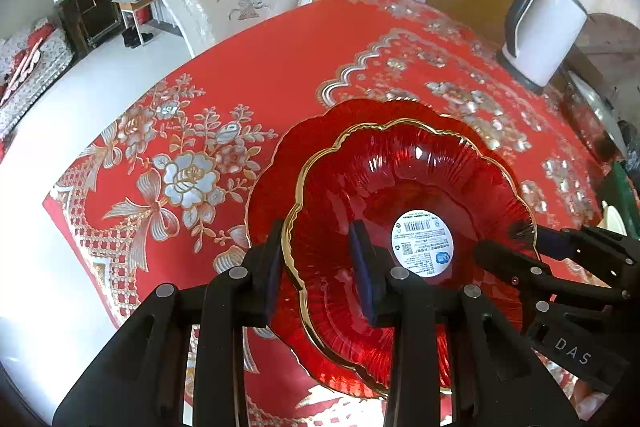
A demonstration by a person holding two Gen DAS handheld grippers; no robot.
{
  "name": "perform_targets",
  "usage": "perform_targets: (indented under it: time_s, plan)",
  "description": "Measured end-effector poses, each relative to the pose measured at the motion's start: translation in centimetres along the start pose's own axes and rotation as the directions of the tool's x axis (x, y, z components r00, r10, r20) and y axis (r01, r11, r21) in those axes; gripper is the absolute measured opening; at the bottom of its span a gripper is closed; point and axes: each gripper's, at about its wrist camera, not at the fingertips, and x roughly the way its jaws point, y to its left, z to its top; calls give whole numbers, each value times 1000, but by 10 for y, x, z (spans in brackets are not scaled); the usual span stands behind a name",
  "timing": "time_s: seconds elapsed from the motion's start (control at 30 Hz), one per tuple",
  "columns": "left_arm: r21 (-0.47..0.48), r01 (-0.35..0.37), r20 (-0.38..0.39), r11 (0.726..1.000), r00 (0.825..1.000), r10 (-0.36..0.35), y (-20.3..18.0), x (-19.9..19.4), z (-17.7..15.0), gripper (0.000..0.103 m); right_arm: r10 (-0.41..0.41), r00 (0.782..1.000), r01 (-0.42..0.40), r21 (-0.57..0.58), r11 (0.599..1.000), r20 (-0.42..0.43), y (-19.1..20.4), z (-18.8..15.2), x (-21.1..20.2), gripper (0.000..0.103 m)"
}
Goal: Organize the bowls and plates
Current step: 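Carry the small red plate with both tools onto the large red plate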
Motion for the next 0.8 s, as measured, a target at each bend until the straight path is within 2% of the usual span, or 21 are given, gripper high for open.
perform_targets:
  time_s: [0.27, 0.47, 0.8]
  plan:
    - [17, -41, 29, 999, 999, 41, -1, 5, 0, 31, -20, 999, 19, -17, 1000, -27, 3, 2, 16, 46]
    - [54, -106, 76, 993, 992, 102, -11, 7, -7, 31, -37, 999, 36, -32, 999, -25, 3, 4, 18, 47]
    - [53, -105, 98, 993, 990, 100, -11, 7, -7, 36, -32, 999, 30, -53, 998, -35, 3, 0, 16, 47]
